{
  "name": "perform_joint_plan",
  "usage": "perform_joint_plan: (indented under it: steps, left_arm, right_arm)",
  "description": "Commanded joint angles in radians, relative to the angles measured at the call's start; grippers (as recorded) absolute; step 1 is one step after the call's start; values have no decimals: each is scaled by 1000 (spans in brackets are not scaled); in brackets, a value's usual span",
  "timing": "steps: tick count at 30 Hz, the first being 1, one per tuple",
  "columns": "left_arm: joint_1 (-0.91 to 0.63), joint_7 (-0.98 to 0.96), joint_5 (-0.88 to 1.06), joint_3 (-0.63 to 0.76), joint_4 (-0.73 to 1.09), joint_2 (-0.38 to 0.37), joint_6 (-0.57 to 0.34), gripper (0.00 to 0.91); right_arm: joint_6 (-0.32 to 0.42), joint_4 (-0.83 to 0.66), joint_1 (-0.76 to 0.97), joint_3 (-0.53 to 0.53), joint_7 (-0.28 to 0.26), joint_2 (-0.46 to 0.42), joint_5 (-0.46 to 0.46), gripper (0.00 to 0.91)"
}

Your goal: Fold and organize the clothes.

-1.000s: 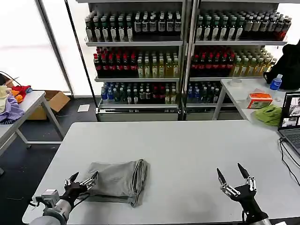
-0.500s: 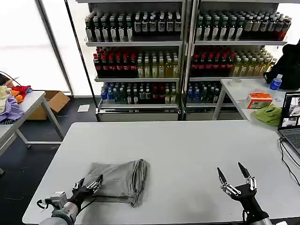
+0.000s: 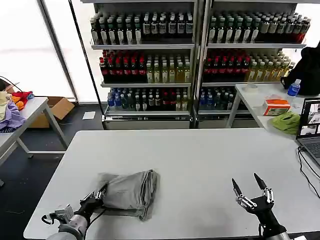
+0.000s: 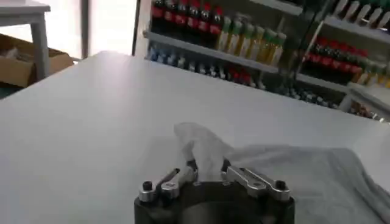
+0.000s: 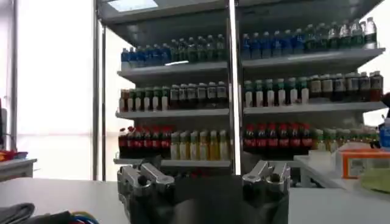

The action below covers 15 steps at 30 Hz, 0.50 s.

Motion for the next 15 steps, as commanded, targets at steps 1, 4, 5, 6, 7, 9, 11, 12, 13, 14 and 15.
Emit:
perform_joint_plan:
  steps: [1,4,5,6,7,9,11,12,13,14,15]
  left_arm:
    - [54,-19,-187,-310,-43,97,-15,20]
    - [79,-11,-269,-435,-21,188,-9,30]
    - [87,-4,-281,-466,-11,222,2,30]
    - [95,-3,-294,-505,-2,250,9,20]
    - [101,0,-305,-538,10,280,21,30]
    - [107,7,-340,-602,25,342,34,30]
    - [105,7,-374,-638,29,391,60,30]
    - [102,2,-387,-653,25,432,79,30]
    - [102,1,-389,-658,21,449,85,30]
    - [102,-1,-396,-660,11,478,88,30]
    - [102,-12,-406,-658,-3,499,89,30]
  right_arm:
    - [-2,-4,26,-4,1,-4,10,907]
    - [-2,-9,34,-10,1,-7,15,907]
    - [-2,-11,36,-12,1,-10,16,907]
    - [-2,-11,37,-13,1,-11,17,907]
    - [-2,-13,41,-15,2,-13,19,907]
    - [-2,-13,47,-17,4,-16,24,907]
    - [-3,-13,50,-18,4,-19,26,907]
    - [-2,-13,51,-19,5,-21,25,907]
    - [-2,-12,52,-20,5,-21,25,907]
    - [-1,-12,54,-20,6,-19,25,907]
    - [-1,-10,54,-19,6,-18,25,907]
